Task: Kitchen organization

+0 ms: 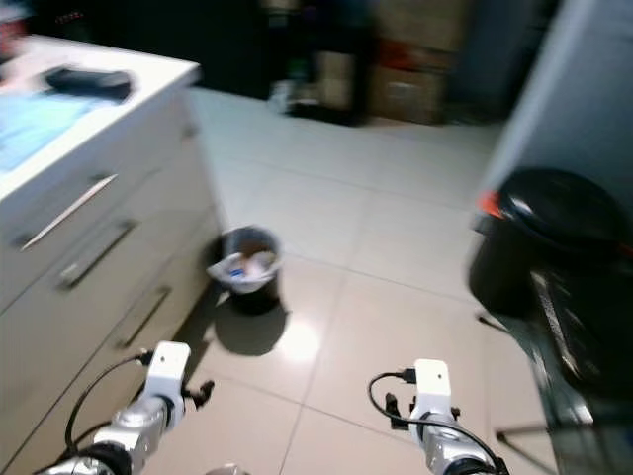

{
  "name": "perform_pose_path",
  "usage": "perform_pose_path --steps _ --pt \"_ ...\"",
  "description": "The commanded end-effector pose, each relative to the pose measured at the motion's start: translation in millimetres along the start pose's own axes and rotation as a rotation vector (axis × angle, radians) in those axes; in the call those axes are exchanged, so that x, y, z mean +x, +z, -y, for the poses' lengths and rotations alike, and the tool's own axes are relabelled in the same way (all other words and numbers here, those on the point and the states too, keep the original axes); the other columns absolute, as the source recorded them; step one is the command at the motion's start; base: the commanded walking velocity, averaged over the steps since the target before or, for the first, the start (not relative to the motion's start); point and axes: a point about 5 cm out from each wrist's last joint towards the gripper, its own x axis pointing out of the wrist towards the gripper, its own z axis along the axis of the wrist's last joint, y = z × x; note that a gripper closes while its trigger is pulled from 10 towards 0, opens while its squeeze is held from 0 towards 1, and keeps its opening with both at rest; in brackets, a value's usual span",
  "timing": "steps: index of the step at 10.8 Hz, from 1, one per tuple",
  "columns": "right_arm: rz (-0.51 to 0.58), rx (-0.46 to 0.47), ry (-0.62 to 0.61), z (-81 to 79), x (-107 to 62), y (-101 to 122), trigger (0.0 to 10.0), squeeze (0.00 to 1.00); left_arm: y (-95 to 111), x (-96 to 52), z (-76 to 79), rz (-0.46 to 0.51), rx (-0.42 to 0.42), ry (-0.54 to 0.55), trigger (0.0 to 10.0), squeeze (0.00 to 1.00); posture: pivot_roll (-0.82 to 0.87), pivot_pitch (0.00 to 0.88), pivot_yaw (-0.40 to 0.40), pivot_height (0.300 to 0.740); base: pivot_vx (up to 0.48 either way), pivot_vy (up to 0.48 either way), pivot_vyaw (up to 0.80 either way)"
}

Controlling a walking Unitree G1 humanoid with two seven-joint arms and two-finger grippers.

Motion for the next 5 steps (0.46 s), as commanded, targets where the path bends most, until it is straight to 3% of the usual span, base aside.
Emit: perform_pose_path --steps 1,5 --pt "0.003 -0.018 0.003 1.2 -0.5 -0.9 10.0 0.00 -5.7 -0.5 3.2 -0.020 0.033 -0.007 10.0 0.00 0.06 0.000 -0.015 0.740 0.000 0.000 0.80" --pt "-0.008 -0.034 0.018 -0.1 -0.8 -4.2 10.0 0.00 -4.8 -0.1 6.7 -0.023 0.062 -0.028 10.0 0.00 0.06 0.000 -0.018 0.740 0.000 0.000 0.80"
